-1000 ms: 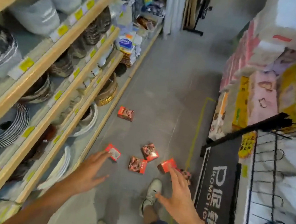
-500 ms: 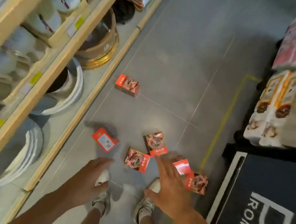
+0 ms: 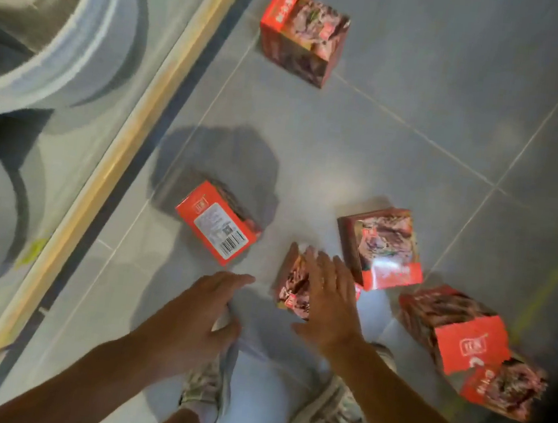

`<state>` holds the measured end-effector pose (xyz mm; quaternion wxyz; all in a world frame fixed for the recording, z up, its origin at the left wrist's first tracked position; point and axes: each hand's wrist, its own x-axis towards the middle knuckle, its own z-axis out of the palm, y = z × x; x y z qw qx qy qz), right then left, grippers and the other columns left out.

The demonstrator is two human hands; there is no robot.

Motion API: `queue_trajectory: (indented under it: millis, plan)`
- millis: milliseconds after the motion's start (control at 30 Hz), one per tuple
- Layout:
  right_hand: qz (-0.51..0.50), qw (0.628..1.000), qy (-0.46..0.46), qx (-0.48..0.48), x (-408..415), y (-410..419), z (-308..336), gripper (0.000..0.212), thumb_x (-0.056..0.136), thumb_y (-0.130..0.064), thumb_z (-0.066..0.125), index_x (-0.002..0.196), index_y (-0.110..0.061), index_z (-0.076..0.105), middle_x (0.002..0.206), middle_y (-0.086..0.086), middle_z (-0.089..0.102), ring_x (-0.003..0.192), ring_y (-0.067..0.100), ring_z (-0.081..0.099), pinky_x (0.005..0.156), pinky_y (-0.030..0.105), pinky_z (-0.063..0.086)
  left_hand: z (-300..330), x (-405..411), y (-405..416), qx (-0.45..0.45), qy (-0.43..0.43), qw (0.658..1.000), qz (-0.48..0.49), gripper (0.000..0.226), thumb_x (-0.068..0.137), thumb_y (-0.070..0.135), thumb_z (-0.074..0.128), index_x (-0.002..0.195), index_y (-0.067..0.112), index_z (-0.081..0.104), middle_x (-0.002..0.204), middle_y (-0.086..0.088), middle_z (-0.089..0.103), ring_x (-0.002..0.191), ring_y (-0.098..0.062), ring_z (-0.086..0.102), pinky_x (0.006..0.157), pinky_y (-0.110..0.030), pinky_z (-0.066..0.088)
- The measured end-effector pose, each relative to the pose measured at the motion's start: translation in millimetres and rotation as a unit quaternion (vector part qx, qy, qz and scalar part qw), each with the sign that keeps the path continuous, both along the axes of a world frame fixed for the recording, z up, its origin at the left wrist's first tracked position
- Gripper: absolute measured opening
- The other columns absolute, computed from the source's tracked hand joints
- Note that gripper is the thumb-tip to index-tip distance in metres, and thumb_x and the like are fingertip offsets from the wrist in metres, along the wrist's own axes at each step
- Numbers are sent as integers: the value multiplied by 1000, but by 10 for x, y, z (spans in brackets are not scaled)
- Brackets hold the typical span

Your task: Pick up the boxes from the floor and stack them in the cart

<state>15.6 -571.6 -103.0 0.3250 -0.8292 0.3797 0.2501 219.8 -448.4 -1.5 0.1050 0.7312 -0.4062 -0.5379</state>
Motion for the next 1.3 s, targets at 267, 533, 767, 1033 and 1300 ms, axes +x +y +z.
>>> queue_trajectory:
  millis: [267,533,767,1033,1300]
  plan:
    - [10,997,-26,-66,-78,107,-478,129,48,-48,92,156,-19,28,147,13,46,129,37,45,111,54,38,-470,-321,10,22,22,999,9,69,84,56,43,148,30,38,145,14,46,133,-2,41,112,-27,35]
    - [-175,981,-75,23,-533,-88,773,123,55,-55,70,158,-27,9,156,-1,34,139,23,35,118,38,28,137,-542,-642,18,54,967,248,39,76,26,61,114,34,60,110,11,68,100,-11,66,89,-27,50]
    - [-316,941,-107,-56,-1253,-755,1587,122,53,-68,63,155,-29,9,148,2,43,137,25,42,114,44,36,184,-965,-1612,101,18,963,249,37,85,17,75,117,17,56,116,-17,64,81,-19,60,59,-12,44]
    - [-416,893,-136,-106,-1994,-1541,1556,136,53,-63,89,157,-37,5,152,-7,33,143,16,33,121,36,26,-851,-1875,-2373,241,-76,925,282,143,62,66,83,156,6,-7,163,-19,9,149,-36,19,119,-45,25]
    - [-468,852,-207,-108,-2042,-1679,1006,138,50,-52,93,159,-32,10,151,-10,36,143,8,35,120,36,31,-1796,-2269,-2612,209,-76,834,504,152,38,77,83,152,17,1,143,-16,42,129,-42,50,102,-58,43]
